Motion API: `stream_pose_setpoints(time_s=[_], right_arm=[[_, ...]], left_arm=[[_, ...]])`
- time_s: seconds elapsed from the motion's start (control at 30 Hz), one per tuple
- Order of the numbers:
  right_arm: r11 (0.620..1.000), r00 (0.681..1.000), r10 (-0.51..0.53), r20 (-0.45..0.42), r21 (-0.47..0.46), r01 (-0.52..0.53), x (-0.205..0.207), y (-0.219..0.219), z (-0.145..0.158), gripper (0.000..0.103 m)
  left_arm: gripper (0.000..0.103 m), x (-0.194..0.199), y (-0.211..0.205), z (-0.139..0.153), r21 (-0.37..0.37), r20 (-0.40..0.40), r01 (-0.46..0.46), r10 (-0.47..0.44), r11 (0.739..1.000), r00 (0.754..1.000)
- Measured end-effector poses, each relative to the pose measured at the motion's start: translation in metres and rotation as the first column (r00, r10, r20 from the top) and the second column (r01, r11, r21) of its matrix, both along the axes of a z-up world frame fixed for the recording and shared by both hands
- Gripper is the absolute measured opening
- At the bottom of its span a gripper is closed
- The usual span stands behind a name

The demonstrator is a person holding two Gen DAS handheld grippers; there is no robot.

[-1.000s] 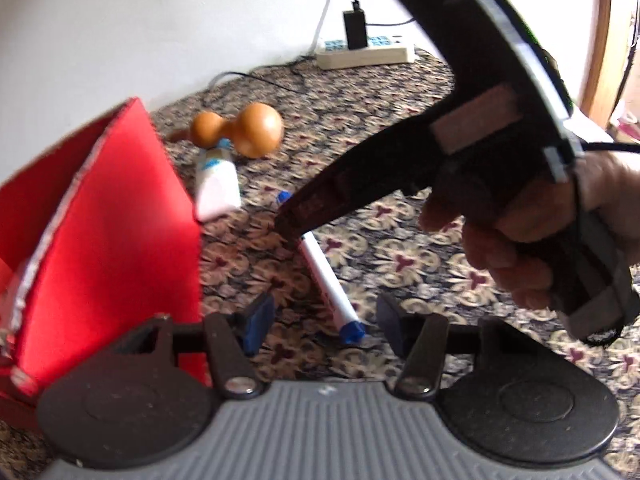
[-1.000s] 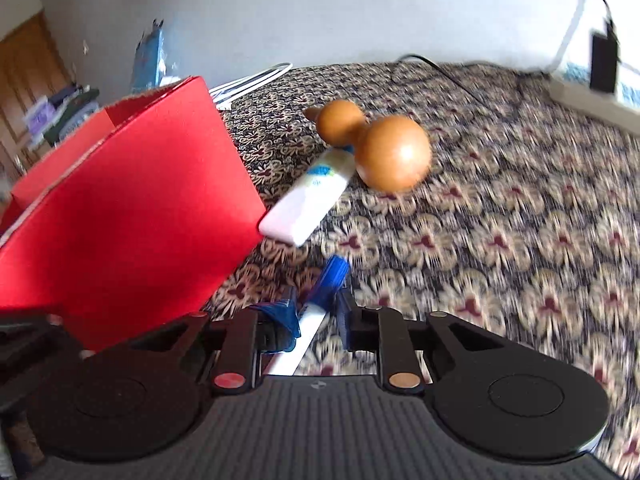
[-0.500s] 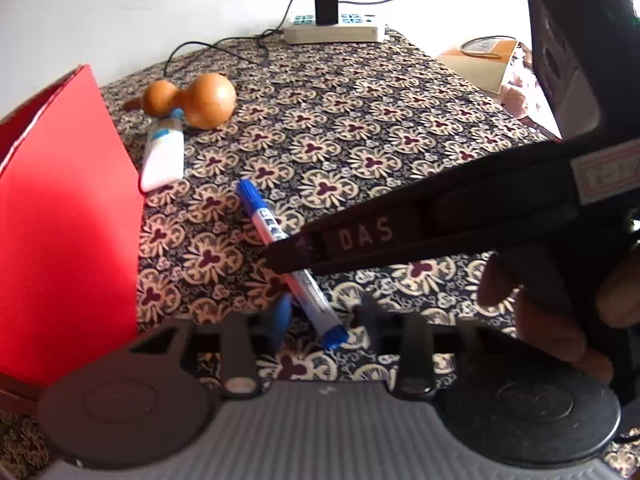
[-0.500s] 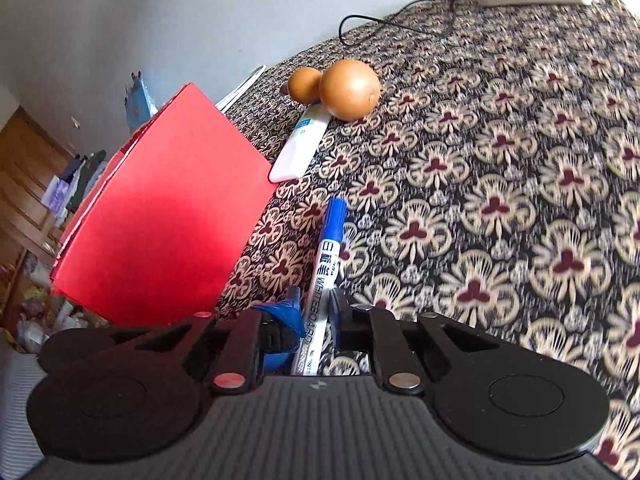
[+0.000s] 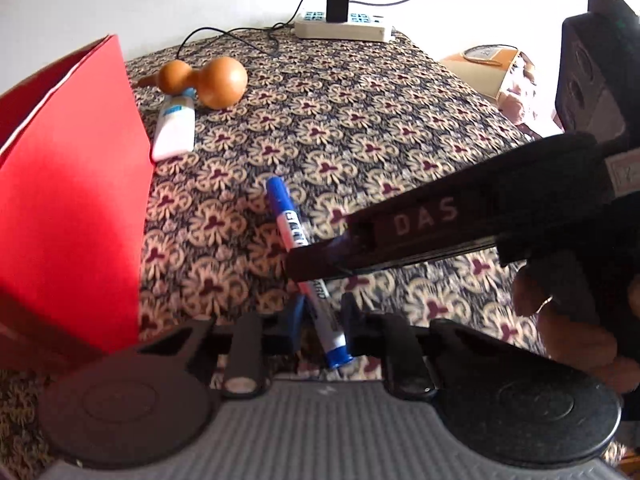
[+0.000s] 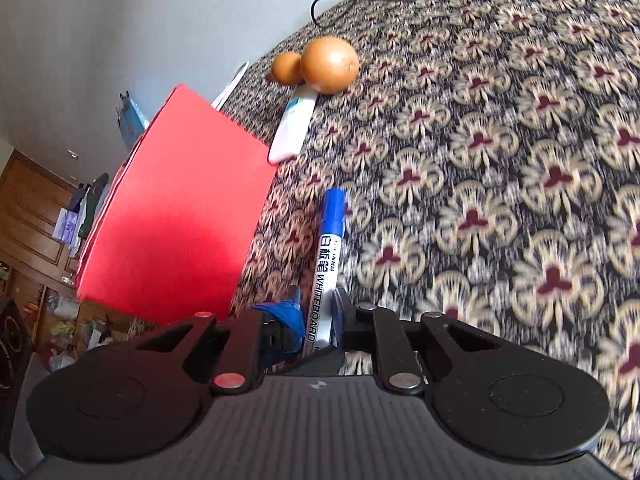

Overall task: Organize rigid objects
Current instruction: 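Close the right tool on the blue-capped white marker and lift, then carry the marker over the red box with the right tool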

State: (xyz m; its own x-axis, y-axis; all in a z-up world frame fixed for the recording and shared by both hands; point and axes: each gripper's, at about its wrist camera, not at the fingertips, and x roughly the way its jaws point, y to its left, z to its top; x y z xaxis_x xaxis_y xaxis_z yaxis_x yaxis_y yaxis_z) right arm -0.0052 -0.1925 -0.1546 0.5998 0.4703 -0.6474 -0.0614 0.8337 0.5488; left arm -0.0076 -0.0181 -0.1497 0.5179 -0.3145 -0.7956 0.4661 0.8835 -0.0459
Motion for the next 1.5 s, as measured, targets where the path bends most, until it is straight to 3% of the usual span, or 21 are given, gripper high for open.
stream_pose_setpoints(time_s=[0.17,0.27,0.43,0.73,0.93,1.13,1.5], right_arm=[[0.998,0.999,-0.02,-0.044,0.063,0.022,-0.023,0.0,-0.006,0.0],[0.992,0.996,-0.031,-0.08,0.116,0.04,-0.036,0.0,-0.009,0.005],[0.99,0.992,0.004,-0.125,0.138,0.013,-0.052,0.008,-0.013,0.006],[0.981,0.988,0.008,-0.153,0.191,0.022,-0.064,0.024,-0.016,0.0],[0.975,0.995,-0.002,-0.1,0.22,0.024,-0.068,0.042,0.005,0.0],[0.972,1.0,-0.02,0.009,0.234,0.017,-0.062,0.062,0.047,0.0],[0.989,0.975,0.045,0.216,0.128,-0.074,-0.018,0.124,0.115,0.0]], left_arm=[[0.013,-0.021,0.008,0.001,-0.01,-0.023,0.015,-0.015,1.0,1.0],[0.013,-0.034,0.014,0.002,-0.018,-0.032,0.028,-0.029,0.999,0.999],[0.01,-0.05,0.03,0.007,-0.05,-0.055,0.029,-0.032,0.998,0.998],[0.01,-0.063,0.051,0.015,-0.083,-0.05,0.025,-0.03,0.996,0.998],[0.01,-0.069,0.065,0.042,-0.114,0.022,0.052,-0.05,0.992,0.999],[0.01,-0.064,0.091,0.082,-0.164,0.138,0.091,-0.068,0.982,0.988],[0.01,-0.031,0.164,0.139,-0.211,0.308,0.092,-0.023,0.973,0.951]])
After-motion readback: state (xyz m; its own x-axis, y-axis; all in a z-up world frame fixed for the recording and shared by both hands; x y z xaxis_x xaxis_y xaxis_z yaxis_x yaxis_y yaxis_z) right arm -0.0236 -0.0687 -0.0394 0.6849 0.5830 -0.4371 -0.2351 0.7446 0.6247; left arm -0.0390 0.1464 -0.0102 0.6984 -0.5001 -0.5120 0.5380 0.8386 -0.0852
